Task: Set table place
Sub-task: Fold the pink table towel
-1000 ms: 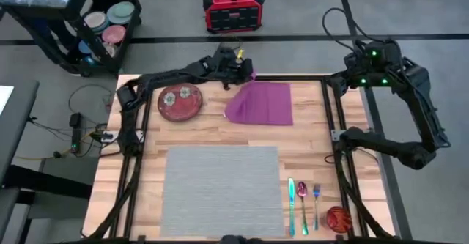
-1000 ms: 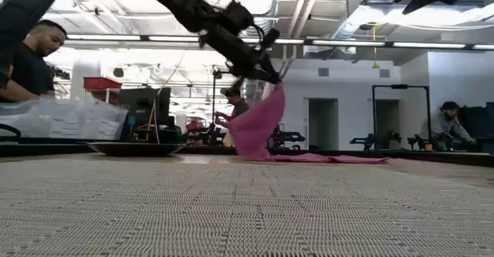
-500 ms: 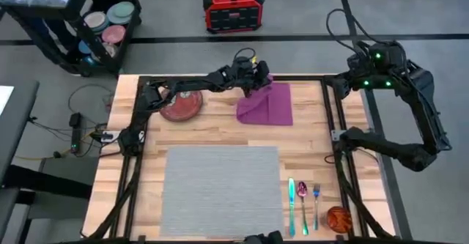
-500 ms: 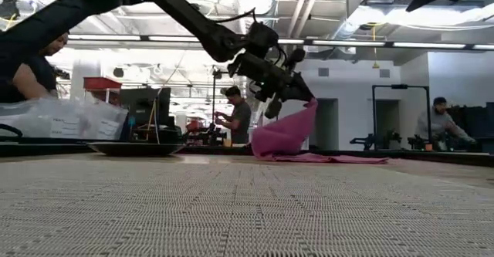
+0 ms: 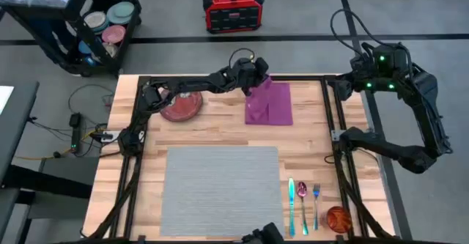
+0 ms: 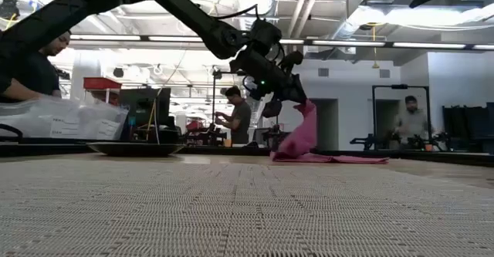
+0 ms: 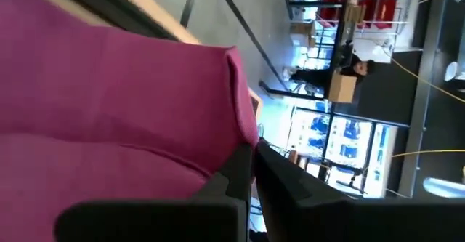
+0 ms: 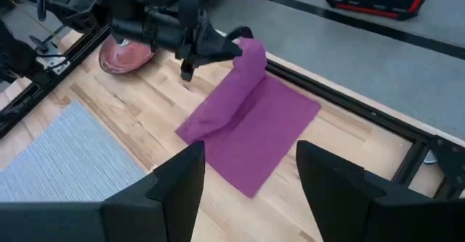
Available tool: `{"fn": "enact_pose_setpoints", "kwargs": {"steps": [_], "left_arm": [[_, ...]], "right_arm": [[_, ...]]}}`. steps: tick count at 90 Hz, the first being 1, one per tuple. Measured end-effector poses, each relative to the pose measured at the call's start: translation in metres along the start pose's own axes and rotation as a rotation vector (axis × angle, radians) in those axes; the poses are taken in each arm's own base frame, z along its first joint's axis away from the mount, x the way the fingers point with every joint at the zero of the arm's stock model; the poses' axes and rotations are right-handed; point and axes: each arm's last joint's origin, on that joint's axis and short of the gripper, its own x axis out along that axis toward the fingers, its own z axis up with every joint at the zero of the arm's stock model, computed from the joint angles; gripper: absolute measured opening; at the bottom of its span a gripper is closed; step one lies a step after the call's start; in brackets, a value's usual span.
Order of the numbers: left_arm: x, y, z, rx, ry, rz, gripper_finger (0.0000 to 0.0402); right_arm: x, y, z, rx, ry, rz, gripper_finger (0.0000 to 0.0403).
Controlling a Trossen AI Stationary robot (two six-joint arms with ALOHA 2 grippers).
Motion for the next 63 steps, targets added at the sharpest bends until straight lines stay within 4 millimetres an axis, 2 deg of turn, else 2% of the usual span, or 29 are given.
{"fn": "enact_pose_setpoints", "kwargs": {"steps": [13, 38, 63], "left_arm": [[0.0, 0.001, 0.001, 0.016, -0.011, 0.01, 0.0], [-0.001, 0.004, -0.011, 0.032, -0.026, 0.037, 0.0], [-0.002, 0.001, -0.019, 0.259, -0.054, -0.003, 0.0]], "right_arm": [[0.0, 0.0, 0.0, 0.003, 0.002, 0.0, 0.0205], [0.0, 0.0, 0.0, 0.003, 0.003, 0.0, 0.0205], [0.0, 0.002, -0.001, -0.004, 0.009, 0.055, 0.0205]]}}
